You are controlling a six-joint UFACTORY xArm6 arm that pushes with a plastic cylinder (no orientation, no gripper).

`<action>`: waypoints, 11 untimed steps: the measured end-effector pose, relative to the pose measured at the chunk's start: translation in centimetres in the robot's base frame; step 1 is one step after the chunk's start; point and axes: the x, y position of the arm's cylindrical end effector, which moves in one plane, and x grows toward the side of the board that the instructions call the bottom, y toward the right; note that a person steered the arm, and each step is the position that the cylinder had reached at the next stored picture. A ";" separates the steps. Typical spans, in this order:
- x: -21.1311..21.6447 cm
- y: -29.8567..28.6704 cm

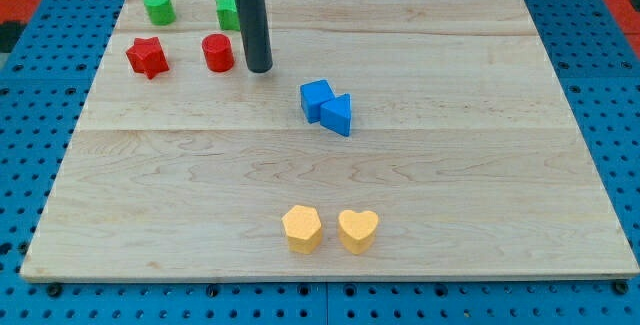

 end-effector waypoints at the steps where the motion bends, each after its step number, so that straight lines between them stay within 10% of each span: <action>1: -3.6 -1.2; 4: -2.1 -2.7; 7: 5.2 19.7; 9: 10.4 9.0; 11: 5.5 1.0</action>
